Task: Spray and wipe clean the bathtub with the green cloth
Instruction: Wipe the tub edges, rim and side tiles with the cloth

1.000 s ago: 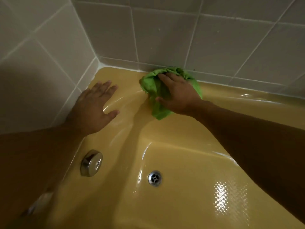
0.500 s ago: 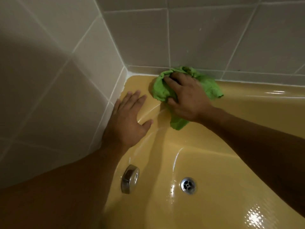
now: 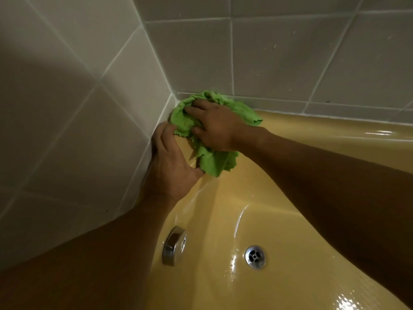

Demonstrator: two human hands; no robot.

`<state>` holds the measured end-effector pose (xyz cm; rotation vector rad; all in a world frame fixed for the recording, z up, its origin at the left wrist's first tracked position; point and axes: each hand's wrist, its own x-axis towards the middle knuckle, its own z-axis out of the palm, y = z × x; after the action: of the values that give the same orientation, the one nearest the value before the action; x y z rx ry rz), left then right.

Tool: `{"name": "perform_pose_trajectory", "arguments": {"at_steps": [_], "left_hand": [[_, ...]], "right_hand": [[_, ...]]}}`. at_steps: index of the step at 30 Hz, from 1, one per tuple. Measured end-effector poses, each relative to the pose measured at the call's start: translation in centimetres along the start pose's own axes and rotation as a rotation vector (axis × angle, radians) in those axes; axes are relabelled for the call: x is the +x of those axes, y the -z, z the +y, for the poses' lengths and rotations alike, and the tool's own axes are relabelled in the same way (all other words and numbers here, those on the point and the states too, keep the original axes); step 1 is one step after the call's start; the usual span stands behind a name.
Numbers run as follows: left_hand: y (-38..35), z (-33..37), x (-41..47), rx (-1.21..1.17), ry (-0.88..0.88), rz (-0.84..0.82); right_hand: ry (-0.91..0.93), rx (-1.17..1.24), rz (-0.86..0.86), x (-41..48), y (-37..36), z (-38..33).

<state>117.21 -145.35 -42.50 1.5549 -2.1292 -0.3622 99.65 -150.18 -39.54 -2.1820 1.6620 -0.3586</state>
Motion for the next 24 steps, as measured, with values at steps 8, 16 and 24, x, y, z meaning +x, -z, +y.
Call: {"name": "perform_pose_trajectory", "arguments": {"at_steps": [8, 16, 24], "left_hand": [[0.0, 0.0, 0.2, 0.010, 0.064, -0.049], [0.0, 0.1, 0.4, 0.002, 0.045, -0.074], [0.1, 0.2, 0.0, 0.019, 0.026, -0.071]], "right_hand": [[-0.017, 0.043, -0.028, 0.9, 0.5, -0.1], [0.085, 0.046, -0.092, 1.8, 0.4, -0.4], [0.071, 0.007, -0.048, -2.9, 1.4, 3.2]]}}
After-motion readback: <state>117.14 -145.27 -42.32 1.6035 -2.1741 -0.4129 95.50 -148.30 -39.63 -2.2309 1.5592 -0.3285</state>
